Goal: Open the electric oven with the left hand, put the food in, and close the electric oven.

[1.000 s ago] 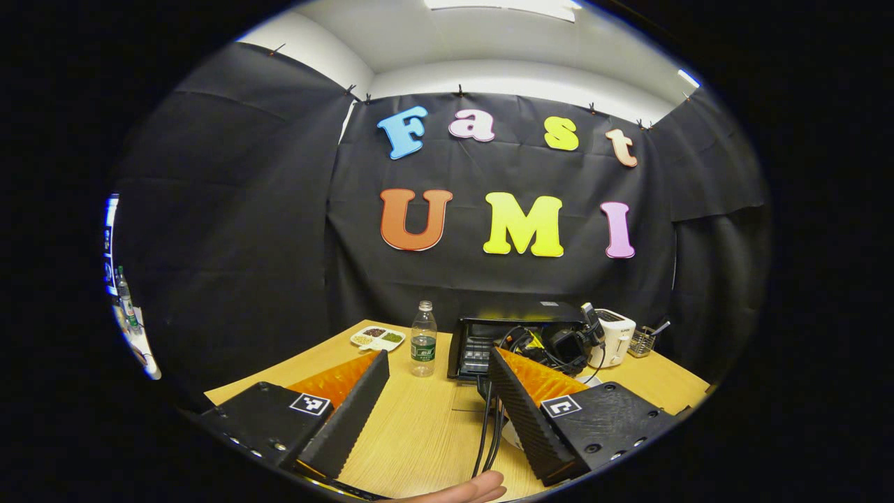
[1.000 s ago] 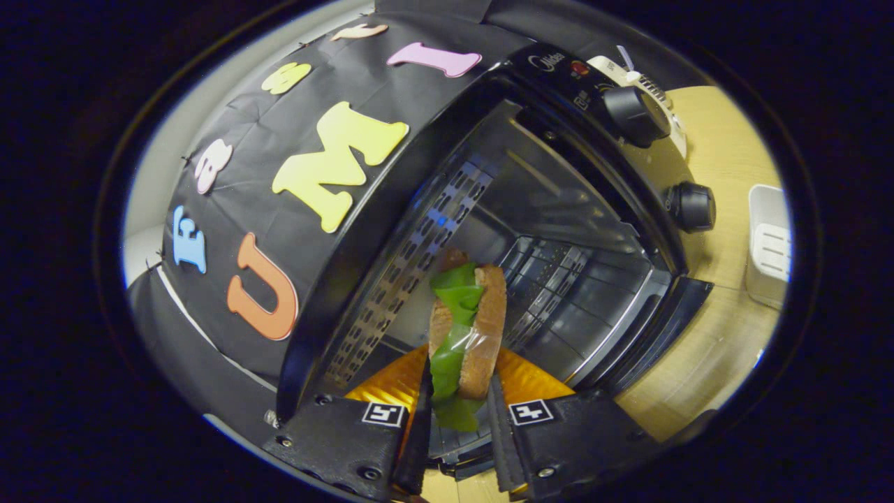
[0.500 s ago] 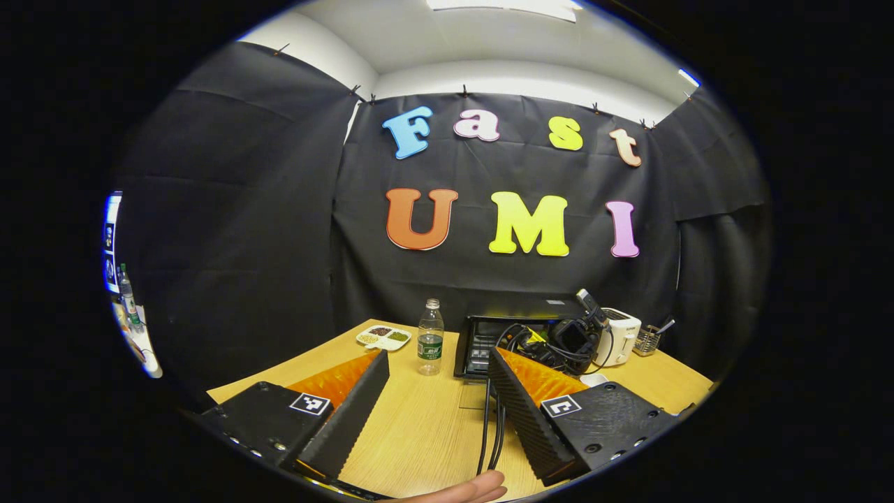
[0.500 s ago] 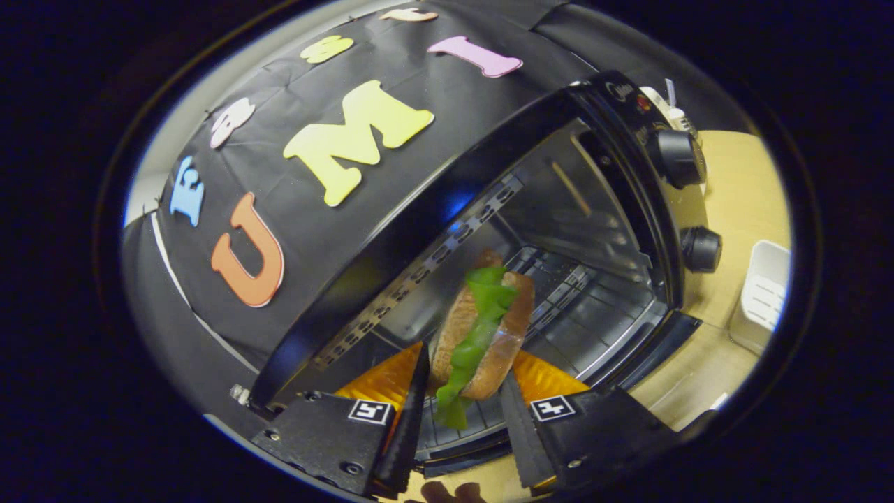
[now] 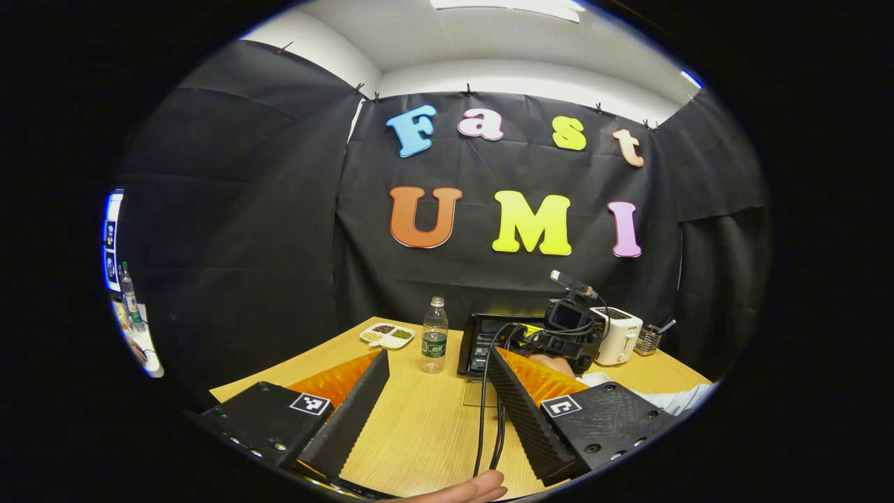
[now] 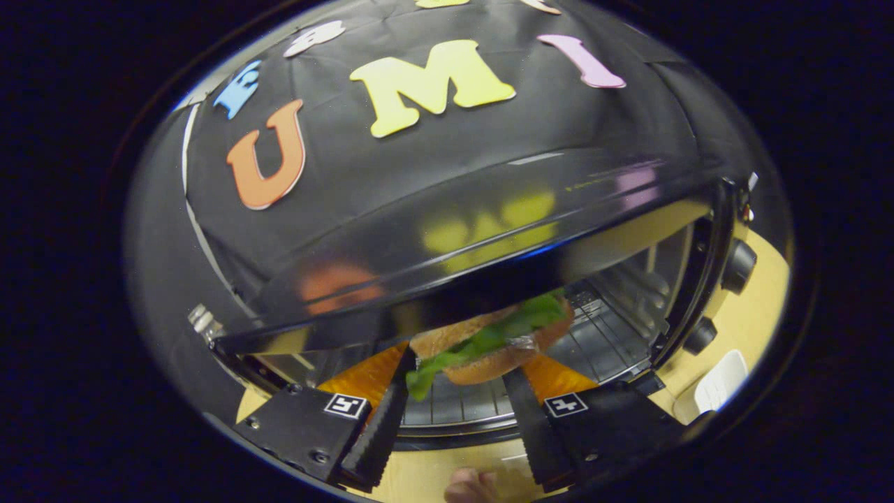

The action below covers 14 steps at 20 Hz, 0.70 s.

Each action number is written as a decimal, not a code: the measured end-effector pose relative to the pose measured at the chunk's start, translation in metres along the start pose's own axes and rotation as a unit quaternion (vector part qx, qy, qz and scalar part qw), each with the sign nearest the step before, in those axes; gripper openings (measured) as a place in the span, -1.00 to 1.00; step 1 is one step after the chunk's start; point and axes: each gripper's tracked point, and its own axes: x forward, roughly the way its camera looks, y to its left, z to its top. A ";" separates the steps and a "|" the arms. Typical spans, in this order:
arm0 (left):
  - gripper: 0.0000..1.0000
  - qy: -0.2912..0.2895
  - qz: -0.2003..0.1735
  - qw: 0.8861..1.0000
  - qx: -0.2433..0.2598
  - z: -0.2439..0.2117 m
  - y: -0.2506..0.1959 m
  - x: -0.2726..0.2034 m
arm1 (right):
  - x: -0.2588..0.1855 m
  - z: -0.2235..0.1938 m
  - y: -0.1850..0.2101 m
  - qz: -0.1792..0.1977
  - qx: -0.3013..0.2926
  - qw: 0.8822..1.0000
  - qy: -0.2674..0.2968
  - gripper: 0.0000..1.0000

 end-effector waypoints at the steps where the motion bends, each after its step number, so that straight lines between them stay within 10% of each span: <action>1: 0.88 -0.001 -0.001 1.000 0.000 0.000 -0.001 -0.001 | -0.001 0.000 -0.003 -0.009 -0.024 1.000 0.007 0.63; 14: 0.87 0.016 -0.009 1.000 -0.017 -0.009 0.001 -0.004 | -0.071 -0.017 0.023 0.057 -0.095 0.988 0.111 0.71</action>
